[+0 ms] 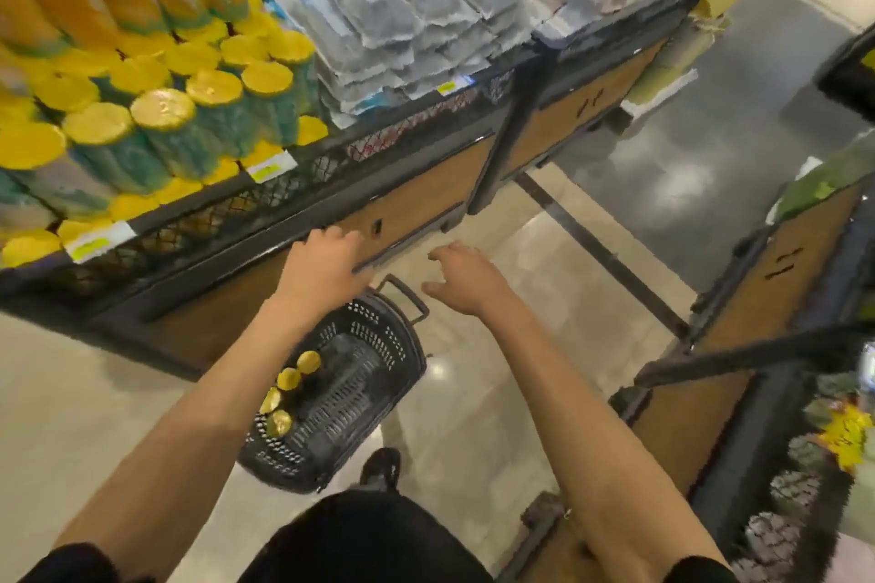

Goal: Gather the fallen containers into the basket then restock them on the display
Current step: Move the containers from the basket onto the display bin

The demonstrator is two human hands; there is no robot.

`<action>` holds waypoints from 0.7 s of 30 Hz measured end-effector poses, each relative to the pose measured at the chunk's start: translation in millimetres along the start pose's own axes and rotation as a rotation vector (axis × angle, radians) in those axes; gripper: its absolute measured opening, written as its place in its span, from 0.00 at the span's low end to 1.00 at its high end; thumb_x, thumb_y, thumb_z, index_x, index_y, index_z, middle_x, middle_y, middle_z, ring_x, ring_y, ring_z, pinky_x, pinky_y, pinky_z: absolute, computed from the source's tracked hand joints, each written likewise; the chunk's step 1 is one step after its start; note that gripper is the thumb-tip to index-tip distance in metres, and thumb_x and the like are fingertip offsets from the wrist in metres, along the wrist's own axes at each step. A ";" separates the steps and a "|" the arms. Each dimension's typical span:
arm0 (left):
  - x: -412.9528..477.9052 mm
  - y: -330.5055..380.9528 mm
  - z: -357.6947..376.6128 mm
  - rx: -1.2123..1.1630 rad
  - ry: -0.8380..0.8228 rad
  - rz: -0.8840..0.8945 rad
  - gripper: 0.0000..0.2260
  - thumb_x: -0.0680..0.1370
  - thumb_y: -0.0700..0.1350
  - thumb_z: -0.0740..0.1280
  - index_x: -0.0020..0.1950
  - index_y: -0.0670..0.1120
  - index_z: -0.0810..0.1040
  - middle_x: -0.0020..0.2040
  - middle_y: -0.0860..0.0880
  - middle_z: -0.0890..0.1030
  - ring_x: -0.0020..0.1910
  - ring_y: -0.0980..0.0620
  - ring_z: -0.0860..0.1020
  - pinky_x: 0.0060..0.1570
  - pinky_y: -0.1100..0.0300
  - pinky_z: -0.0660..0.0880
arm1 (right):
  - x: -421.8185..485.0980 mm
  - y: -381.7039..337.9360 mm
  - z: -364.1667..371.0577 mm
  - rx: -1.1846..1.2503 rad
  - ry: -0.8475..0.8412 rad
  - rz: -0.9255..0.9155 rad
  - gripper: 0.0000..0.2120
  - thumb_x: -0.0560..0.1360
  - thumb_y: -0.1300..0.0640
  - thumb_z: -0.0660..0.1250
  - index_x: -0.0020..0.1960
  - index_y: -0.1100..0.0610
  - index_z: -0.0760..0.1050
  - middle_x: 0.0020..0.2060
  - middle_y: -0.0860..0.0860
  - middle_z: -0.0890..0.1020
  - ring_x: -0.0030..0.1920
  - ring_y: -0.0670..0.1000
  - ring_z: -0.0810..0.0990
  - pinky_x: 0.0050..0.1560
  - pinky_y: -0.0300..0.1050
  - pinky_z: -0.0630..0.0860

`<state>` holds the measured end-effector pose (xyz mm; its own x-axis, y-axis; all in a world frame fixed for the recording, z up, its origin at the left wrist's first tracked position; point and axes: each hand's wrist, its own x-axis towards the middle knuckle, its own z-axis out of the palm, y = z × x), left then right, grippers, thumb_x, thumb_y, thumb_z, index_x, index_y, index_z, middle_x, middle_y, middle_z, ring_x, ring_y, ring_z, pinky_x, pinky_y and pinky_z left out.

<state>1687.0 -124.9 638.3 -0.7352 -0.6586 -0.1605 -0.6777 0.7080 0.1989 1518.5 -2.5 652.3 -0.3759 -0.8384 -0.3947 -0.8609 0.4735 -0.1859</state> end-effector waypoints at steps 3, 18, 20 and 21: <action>-13.8 -17.8 8.3 -0.003 -0.021 -0.122 0.23 0.77 0.58 0.64 0.68 0.48 0.72 0.62 0.45 0.76 0.61 0.41 0.74 0.56 0.45 0.73 | 29.5 -6.9 -1.5 -0.058 -0.040 -0.119 0.26 0.76 0.43 0.65 0.68 0.57 0.70 0.64 0.57 0.73 0.65 0.59 0.72 0.62 0.56 0.73; -82.1 -4.3 96.0 -0.219 -0.027 -0.782 0.19 0.76 0.56 0.65 0.62 0.47 0.75 0.59 0.44 0.78 0.58 0.41 0.75 0.51 0.50 0.73 | 127.3 -25.2 43.5 -0.265 -0.343 -0.623 0.27 0.77 0.45 0.65 0.72 0.55 0.67 0.66 0.57 0.71 0.66 0.60 0.70 0.64 0.57 0.72; -88.7 -2.5 108.9 -0.244 -0.019 -0.838 0.18 0.76 0.55 0.65 0.60 0.46 0.76 0.56 0.43 0.79 0.55 0.41 0.76 0.47 0.51 0.73 | 136.0 -28.9 53.9 -0.300 -0.381 -0.663 0.26 0.78 0.45 0.65 0.71 0.57 0.68 0.66 0.58 0.71 0.65 0.60 0.70 0.64 0.58 0.72; -91.3 -1.6 115.0 -0.259 -0.009 -0.857 0.17 0.75 0.55 0.66 0.59 0.46 0.76 0.55 0.43 0.79 0.54 0.41 0.77 0.46 0.51 0.74 | 139.4 -30.5 59.6 -0.316 -0.401 -0.678 0.26 0.78 0.46 0.64 0.71 0.57 0.67 0.66 0.58 0.70 0.66 0.61 0.69 0.64 0.59 0.71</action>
<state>1753.2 -36.6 541.5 0.0205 -0.9321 -0.3616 -0.9699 -0.1063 0.2192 1512.7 -117.7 549.4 0.3549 -0.7259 -0.5891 -0.9338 -0.2449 -0.2608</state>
